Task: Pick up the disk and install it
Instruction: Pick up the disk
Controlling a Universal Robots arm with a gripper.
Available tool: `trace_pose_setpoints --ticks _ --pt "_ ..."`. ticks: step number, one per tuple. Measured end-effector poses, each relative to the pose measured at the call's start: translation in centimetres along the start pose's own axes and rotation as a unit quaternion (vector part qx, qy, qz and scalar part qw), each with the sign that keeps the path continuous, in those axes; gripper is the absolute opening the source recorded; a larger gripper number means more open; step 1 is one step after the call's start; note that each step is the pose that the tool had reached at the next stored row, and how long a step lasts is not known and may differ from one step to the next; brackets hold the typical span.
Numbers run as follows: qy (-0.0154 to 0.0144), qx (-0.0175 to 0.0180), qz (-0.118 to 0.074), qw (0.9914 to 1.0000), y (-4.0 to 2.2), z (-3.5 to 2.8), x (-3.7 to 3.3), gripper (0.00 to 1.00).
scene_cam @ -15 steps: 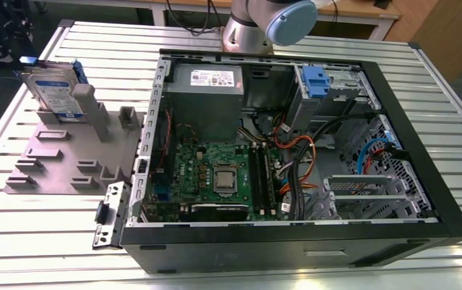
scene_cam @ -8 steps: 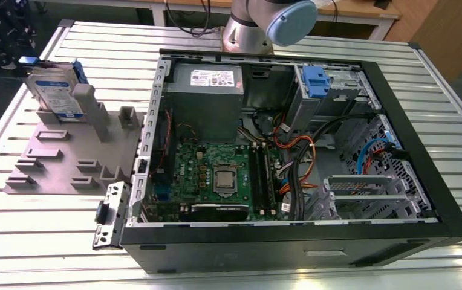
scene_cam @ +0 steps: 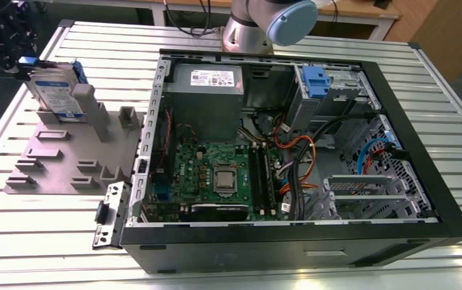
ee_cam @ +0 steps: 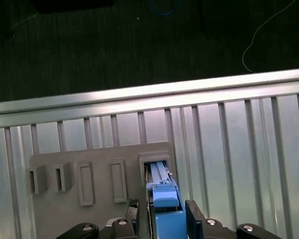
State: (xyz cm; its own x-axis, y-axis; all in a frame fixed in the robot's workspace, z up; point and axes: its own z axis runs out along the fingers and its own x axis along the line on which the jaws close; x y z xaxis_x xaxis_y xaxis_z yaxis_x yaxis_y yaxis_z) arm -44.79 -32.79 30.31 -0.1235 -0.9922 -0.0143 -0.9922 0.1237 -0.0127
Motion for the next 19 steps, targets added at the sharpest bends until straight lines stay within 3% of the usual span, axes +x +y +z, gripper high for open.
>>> trace_pose_setpoints --ticks 8,19 --pt "-0.0001 -0.0001 -0.006 0.99998 -0.02 0.87 0.01 0.49" --pt "-0.0001 -0.0002 -0.006 0.99998 0.01 0.97 -0.26 0.49"
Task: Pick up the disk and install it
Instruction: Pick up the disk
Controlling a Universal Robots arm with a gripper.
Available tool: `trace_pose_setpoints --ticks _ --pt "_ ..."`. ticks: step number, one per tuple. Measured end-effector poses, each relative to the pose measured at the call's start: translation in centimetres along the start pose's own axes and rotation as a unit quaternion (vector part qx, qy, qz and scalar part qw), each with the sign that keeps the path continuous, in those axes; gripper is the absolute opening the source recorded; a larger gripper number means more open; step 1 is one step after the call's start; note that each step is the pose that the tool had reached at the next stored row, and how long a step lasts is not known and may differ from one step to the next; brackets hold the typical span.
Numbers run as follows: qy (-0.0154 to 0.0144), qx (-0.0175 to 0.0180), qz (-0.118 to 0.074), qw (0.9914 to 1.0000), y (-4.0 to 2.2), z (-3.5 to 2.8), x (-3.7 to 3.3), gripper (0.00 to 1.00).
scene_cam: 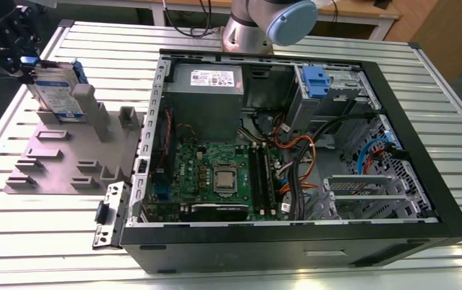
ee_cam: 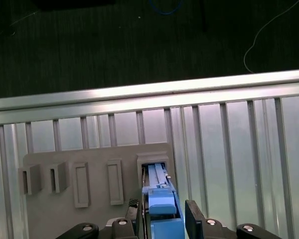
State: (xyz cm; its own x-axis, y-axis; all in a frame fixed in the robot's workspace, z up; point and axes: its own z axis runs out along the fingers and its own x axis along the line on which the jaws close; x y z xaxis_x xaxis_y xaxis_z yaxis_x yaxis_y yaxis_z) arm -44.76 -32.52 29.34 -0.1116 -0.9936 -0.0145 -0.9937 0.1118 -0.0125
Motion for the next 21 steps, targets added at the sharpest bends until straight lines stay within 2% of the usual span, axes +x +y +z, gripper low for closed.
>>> trace_pose_setpoints --ticks 10,12,13,21 --pt "0.0 0.0 0.0 1.0 0.0 0.05 -0.01 0.49" --pt "0.0 0.0 0.0 1.0 -0.01 0.06 0.0 0.47" --pt "0.0 0.0 0.0 1.0 -0.01 0.06 0.0 0.4" --pt "0.0 0.0 0.0 1.0 -0.01 0.09 0.0 0.4"
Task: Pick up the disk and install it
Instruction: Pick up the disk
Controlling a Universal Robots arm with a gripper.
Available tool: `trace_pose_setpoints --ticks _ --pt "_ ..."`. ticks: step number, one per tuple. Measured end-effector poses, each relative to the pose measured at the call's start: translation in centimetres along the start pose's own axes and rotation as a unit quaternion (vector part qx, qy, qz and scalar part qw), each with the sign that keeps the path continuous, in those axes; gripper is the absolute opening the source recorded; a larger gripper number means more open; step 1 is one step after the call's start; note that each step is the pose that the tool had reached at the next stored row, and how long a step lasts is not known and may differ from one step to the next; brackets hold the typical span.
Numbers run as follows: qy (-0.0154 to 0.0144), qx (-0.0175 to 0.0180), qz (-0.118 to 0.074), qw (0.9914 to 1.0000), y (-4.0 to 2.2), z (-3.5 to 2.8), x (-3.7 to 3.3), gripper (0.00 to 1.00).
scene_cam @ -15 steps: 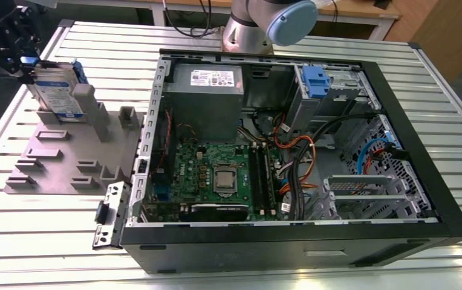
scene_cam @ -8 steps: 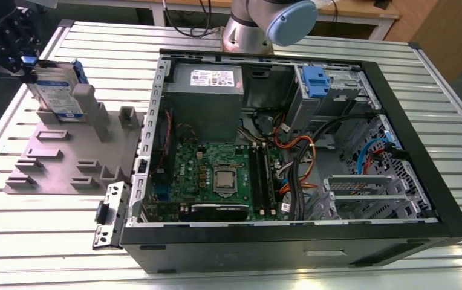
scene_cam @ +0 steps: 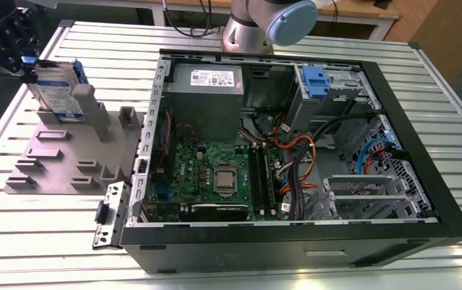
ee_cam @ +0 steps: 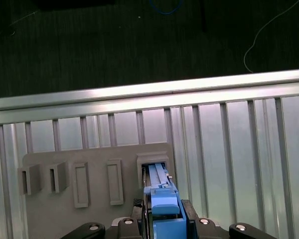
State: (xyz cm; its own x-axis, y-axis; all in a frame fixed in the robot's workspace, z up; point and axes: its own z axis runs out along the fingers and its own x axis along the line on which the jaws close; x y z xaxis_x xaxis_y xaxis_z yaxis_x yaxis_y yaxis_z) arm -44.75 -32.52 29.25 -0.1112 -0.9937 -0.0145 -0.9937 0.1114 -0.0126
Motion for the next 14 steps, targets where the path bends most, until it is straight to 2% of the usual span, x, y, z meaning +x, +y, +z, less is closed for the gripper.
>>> trace_pose_setpoints --ticks 9,10,11,14 --pt "0.0 0.0 0.0 1.0 0.0 0.02 0.0 0.4" --pt "0.0 0.0 0.0 1.0 0.0 0.04 0.0 0.42" --pt "-0.0001 0.0001 0.0 1.0 0.0 0.08 0.0 0.48" --pt "0.0 0.0 0.0 1.0 0.0 0.27 0.0 0.48"
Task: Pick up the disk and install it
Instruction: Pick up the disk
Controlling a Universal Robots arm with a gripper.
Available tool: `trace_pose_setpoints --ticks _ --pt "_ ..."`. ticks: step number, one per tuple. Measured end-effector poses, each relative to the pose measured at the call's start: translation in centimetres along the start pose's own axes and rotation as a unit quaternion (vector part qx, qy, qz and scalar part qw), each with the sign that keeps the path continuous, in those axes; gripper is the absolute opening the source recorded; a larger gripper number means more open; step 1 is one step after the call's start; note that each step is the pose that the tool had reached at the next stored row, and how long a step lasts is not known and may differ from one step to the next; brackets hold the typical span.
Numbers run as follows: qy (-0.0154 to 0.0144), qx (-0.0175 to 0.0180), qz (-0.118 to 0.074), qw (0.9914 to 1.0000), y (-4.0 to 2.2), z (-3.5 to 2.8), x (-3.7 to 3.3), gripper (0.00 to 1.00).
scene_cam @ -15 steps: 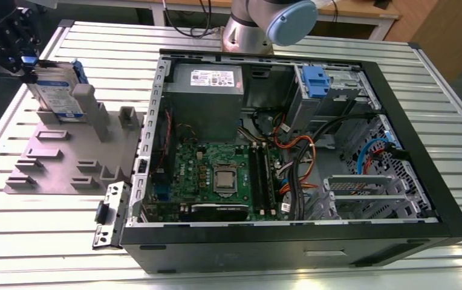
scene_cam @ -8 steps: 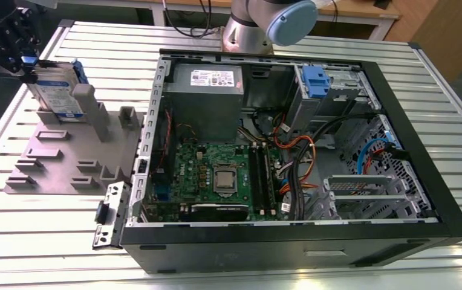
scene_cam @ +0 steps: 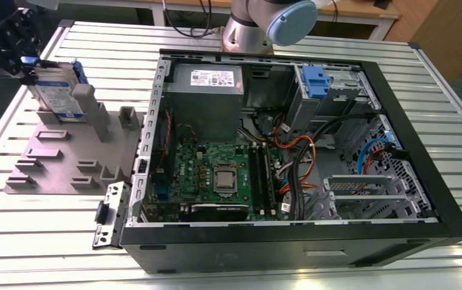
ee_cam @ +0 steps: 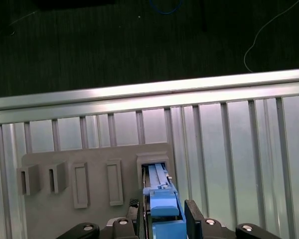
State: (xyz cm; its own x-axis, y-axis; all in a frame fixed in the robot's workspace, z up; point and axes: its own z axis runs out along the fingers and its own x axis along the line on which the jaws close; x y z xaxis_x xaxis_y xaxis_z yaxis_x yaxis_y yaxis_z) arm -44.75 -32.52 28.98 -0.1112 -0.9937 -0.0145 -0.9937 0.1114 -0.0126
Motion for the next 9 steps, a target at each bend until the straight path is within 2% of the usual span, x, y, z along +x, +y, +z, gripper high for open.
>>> trace_pose_setpoints --ticks 7,8,9 --pt "0.0001 0.0 0.0 1.0 0.0 0.08 0.0 0.46" --pt "0.0 0.0 0.0 1.0 0.0 0.08 0.0 0.4" --pt "0.0001 -0.0001 0.0 1.0 0.0 0.08 0.0 0.4"
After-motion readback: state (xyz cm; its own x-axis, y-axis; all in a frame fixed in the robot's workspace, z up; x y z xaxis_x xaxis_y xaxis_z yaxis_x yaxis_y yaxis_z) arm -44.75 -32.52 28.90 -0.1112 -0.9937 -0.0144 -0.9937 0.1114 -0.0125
